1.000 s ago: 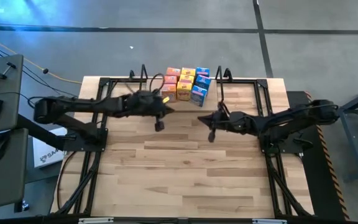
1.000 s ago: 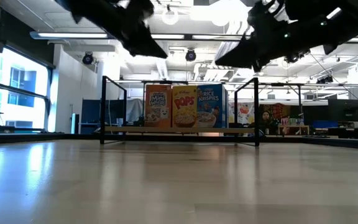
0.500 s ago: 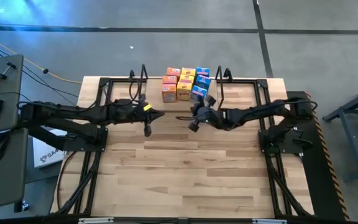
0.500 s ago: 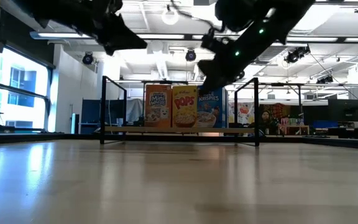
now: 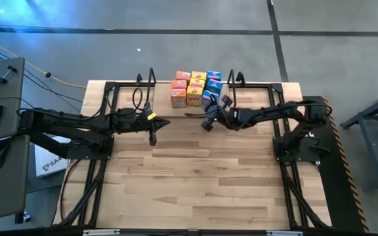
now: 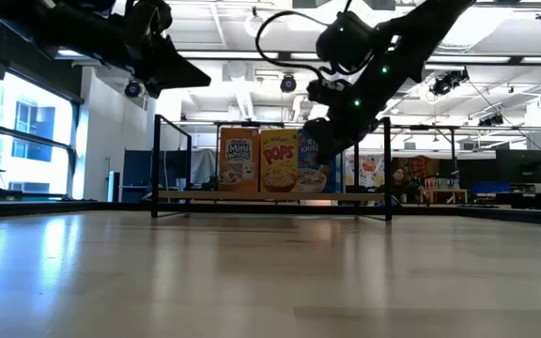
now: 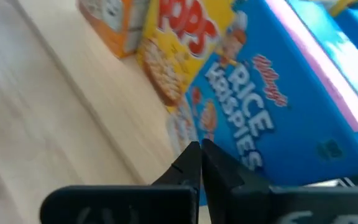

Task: Stack cereal on shelf
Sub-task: Adjust the blue cereal boxes on the shelf

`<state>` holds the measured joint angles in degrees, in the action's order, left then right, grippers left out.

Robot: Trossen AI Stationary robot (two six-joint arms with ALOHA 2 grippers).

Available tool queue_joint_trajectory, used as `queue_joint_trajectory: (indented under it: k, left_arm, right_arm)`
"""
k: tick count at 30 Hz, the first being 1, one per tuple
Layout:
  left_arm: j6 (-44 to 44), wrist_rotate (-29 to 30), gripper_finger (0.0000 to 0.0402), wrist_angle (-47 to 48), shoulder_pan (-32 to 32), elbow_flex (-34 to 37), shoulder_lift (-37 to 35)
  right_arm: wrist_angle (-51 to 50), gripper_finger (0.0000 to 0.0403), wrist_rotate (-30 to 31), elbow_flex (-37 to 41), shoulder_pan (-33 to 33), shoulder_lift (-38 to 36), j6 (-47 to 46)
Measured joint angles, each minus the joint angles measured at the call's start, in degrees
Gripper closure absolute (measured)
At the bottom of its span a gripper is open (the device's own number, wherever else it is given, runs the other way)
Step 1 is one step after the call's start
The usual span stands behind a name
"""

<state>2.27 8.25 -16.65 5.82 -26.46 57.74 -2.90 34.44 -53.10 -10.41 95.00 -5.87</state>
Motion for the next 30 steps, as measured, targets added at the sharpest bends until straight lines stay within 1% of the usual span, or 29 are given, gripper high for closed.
queue_joint_trajectory:
  k: [6, 14, 20, 25, 28, 30]
  left_arm:
    - [-0.4, 0.0, 0.0401, 0.0, 0.0, 0.0, 0.0]
    - [0.0, 0.0, 0.0401, 0.1, 0.0, 0.0, 0.0]
    - [0.1, 0.0, 0.0401, 0.1, 0.0, 0.0, 0.0]
    - [0.1, 0.0, 0.0401, 0.4, 0.0, 0.0, 0.0]
    - [0.1, 0.0, 0.0401, 0.4, 0.0, 0.0, 0.0]
    - [0.1, 0.0, 0.0401, 0.5, 0.0, 0.0, 0.0]
  right_arm:
    - [-3.3, 0.0403, 2.4, 0.0, -0.8, 0.0, -3.0]
    - [-3.1, 0.0403, 3.4, 0.0, -1.2, 0.0, -4.7]
    - [-0.4, 0.0403, 1.6, 0.0, -0.8, 0.0, -4.6]
    - [5.3, 0.0403, -2.8, 0.0, -0.4, 0.0, -3.4]
    - [6.9, 0.0403, -2.7, 0.0, -0.9, 0.0, -2.9]
    - [6.8, 0.0403, -1.5, 0.0, -1.6, 0.0, -3.1]
